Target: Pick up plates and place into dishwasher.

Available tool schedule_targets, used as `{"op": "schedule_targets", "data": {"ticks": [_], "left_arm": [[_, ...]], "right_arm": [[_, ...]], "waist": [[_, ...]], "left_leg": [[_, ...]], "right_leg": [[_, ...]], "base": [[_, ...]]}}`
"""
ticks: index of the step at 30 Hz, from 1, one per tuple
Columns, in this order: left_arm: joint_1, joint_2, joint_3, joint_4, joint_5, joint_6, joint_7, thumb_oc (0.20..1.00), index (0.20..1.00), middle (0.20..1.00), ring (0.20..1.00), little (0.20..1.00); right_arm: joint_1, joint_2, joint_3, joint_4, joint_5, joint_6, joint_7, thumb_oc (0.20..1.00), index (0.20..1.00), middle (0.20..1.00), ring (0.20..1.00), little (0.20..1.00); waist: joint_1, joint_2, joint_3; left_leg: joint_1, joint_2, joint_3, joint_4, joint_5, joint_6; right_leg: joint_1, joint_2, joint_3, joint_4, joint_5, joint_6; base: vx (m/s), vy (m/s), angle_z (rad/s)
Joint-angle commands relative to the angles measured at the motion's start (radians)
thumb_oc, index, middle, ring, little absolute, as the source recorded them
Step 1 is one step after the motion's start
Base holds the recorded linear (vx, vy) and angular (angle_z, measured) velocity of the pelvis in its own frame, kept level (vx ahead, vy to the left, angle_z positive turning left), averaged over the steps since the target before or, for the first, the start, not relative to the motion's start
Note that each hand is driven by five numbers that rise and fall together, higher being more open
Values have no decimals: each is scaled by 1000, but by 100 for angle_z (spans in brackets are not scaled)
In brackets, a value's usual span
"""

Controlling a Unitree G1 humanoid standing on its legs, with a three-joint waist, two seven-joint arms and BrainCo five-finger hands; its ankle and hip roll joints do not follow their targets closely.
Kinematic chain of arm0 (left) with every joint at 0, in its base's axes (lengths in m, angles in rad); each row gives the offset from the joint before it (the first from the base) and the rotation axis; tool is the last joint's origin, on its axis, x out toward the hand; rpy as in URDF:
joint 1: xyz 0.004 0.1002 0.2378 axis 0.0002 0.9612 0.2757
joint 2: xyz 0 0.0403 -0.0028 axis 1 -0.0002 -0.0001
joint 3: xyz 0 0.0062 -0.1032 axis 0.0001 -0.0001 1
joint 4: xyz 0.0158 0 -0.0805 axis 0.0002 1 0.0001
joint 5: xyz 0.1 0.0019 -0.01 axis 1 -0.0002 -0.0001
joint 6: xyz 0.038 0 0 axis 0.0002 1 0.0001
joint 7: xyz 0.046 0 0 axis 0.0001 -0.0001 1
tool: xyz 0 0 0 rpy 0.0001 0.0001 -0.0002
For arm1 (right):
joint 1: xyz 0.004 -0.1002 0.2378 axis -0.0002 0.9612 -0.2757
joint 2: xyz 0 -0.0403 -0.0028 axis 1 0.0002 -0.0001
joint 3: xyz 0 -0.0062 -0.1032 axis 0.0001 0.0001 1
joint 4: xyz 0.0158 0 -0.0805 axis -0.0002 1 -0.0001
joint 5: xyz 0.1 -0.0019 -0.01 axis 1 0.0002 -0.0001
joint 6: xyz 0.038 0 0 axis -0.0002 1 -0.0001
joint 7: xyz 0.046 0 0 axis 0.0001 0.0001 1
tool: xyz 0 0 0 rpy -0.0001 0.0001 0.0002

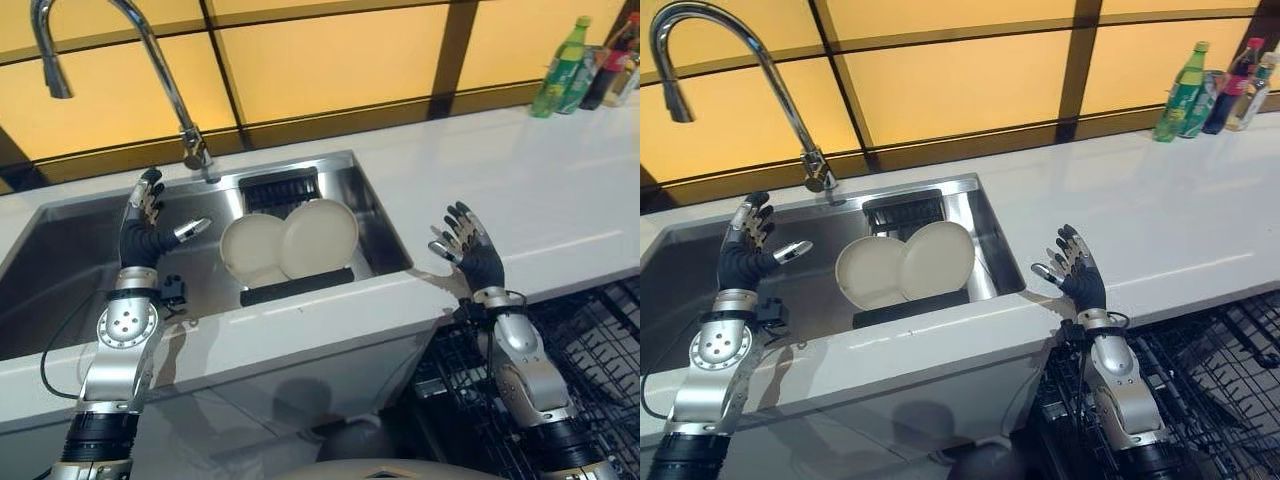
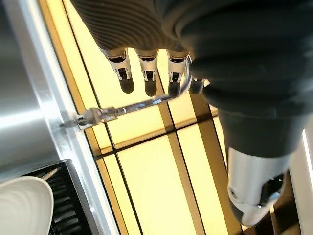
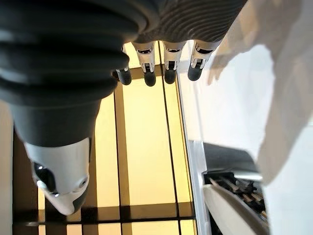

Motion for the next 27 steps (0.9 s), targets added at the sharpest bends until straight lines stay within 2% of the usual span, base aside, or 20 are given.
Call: {"op": "schedule_targets", "data": {"ticks": [1, 6, 8, 9, 10, 12, 13, 16, 17, 19, 22, 27], "left_arm": [[-121, 89, 18, 53, 63, -64, 23, 1000, 1000, 1000, 1000, 1000], [-157, 107, -18, 94, 122, -47, 9, 1000, 1000, 1000, 1000, 1000], [-167, 111, -44, 137, 115, -45, 23, 1000, 1000, 1000, 1000, 1000], [-178, 116, -60, 179, 111, -64, 31, 1000, 1000, 1000, 1000, 1000], [-184, 123, -69, 209, 107, -78, 35, 1000, 1000, 1000, 1000, 1000], [-181, 133, -73, 247, 103, -97, 38, 1000, 1000, 1000, 1000, 1000], [-172, 133, -69, 254, 105, -97, 31, 1000, 1000, 1000, 1000, 1000], [-151, 135, -63, 265, 126, -121, 36, 1000, 1000, 1000, 1000, 1000], [-153, 138, -63, 262, 137, -129, 50, 1000, 1000, 1000, 1000, 1000], [-171, 148, -71, 263, 156, -137, 73, 1000, 1000, 1000, 1000, 1000], [-225, 176, -85, 260, 167, -107, 94, 1000, 1000, 1000, 1000, 1000], [-279, 197, -88, 266, 181, -85, 139, 1000, 1000, 1000, 1000, 1000]], "right_arm": [[-19, -15, -8, -82, -4, -31, 5, 1000, 1000, 1000, 1000, 1000], [-28, -38, -10, -76, 5, -20, 10, 1000, 1000, 1000, 1000, 1000], [-44, -64, -8, -76, 21, -11, 5, 1000, 1000, 1000, 1000, 1000], [-56, -77, -6, -72, 26, -8, 6, 1000, 1000, 1000, 1000, 1000], [-60, -81, -2, -66, 22, -8, 9, 1000, 1000, 1000, 1000, 1000], [-57, -82, 4, -59, 16, -9, 14, 1000, 1000, 1000, 1000, 1000], [-53, -80, 7, -54, 15, -10, 14, 1000, 1000, 1000, 1000, 1000], [-45, -84, 22, -41, 8, -35, 20, 1000, 1000, 1000, 1000, 1000], [-50, -96, 24, -43, 14, -44, 20, 1000, 1000, 1000, 1000, 1000], [-64, -112, 19, -39, 24, -53, 18, 1000, 1000, 1000, 1000, 1000], [-81, -133, -2, -56, 42, -40, 18, 1000, 1000, 1000, 1000, 1000], [-98, -147, 1, -64, 26, -17, 24, 1000, 1000, 1000, 1000, 1000]], "waist": [[-18, -19, 2], [-33, -12, 14], [-35, -20, 29], [-36, -27, 41], [-35, -30, 54], [-29, -30, 76], [-24, -29, 82], [4, -15, 95], [6, -12, 103], [-2, -4, 112], [-28, 14, 134], [-56, 47, 167]], "left_leg": [[-32, -59, 20, 18, -9, 80], [-42, -30, 19, 58, -9, 61], [-74, -16, 22, 155, -29, 42], [-99, -18, 21, 231, -47, 38], [-124, -20, 5, 301, -27, 35], [-160, -34, -47, 364, 2, 36], [-165, -44, -74, 356, 13, 40], [-173, -82, -184, 212, 62, 53], [-179, -97, -203, 195, 54, 57], [-180, -101, -190, 170, 39, 58], [-186, -112, -156, 165, 26, 54], [-203, -148, -113, 172, 8, 70]], "right_leg": [[-45, 14, -47, 82, -25, -22], [-52, 54, -25, 106, -46, -48], [-60, 64, -29, 124, -49, -64], [-66, 69, -29, 142, -51, -76], [-67, 78, -21, 158, -52, -86], [-61, 96, 1, 179, -51, -99], [-58, 103, 14, 188, -53, -101], [-61, 125, 52, 202, -68, -99], [-72, 125, 66, 208, -74, -99], [-106, 120, 70, 221, -79, -95], [-146, 99, 77, 233, -75, -83], [-201, 60, 113, 251, -65, -55]], "base": [[24, -136, -12], [32, -166, -3], [-10, -161, -8], [9, -133, -11], [51, -100, -10], [118, -21, -18], [162, 71, -35], [98, 186, -43], [-16, 206, -74], [-76, 225, -97], [-59, 269, -48], [0, 254, -15]]}}
